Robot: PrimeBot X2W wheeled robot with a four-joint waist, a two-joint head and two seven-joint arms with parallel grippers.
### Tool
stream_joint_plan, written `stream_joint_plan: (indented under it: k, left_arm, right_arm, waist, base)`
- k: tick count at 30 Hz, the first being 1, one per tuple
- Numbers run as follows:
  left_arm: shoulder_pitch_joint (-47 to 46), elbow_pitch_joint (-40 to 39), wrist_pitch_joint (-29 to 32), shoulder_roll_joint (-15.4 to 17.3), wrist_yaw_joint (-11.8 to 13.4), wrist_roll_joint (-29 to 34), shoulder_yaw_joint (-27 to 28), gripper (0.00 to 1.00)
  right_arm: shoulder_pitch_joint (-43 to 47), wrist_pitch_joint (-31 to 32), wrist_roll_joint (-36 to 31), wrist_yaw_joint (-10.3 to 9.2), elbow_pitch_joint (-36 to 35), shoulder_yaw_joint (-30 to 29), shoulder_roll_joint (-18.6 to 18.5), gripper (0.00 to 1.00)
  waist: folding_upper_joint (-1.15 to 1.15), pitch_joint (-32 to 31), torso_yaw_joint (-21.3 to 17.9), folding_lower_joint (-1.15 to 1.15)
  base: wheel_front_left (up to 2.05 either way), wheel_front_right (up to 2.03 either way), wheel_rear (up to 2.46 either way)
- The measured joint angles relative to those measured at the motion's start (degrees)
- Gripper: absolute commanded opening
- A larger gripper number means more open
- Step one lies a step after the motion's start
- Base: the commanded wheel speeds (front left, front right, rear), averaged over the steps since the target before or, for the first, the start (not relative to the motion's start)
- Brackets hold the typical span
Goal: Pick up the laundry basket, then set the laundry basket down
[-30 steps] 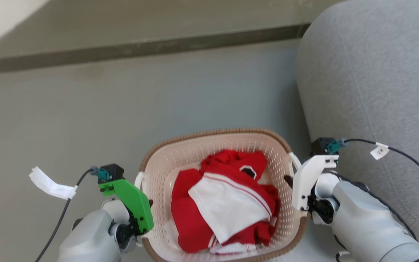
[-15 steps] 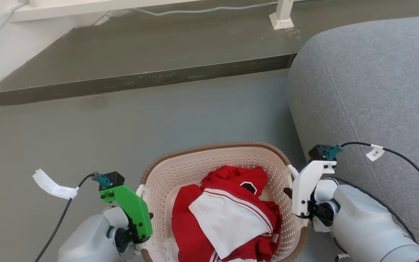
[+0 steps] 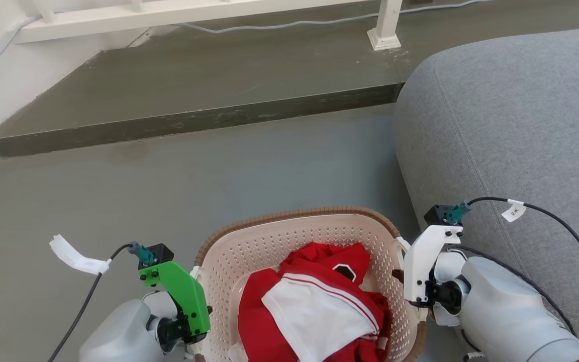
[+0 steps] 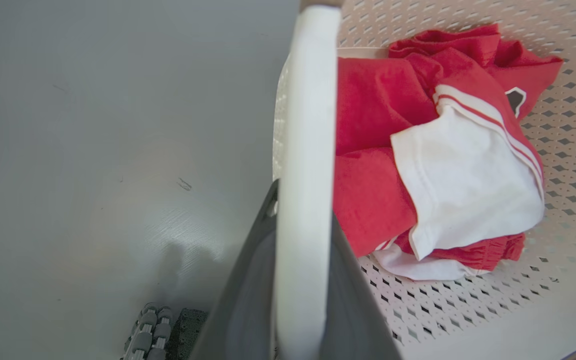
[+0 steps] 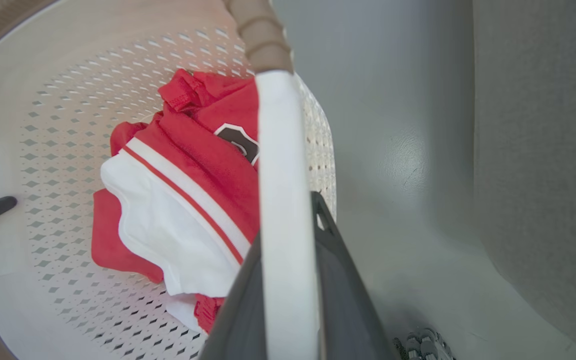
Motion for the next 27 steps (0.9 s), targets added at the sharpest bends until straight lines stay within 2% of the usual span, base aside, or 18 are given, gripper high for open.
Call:
stream_joint_plan:
  k: [27]
  left_arm:
    - [-0.01, 0.07, 0.49, -0.01, 0.0, -2.12, -0.69, 0.0]
  right_arm:
    - [-0.06, 0.86, 1.52, 0.0, -0.63, 1.63, -0.71, 0.0]
  waist:
    - [0.0, -0.46, -0.31, 0.0]
  base:
    - [0.0, 0.0, 0.0]
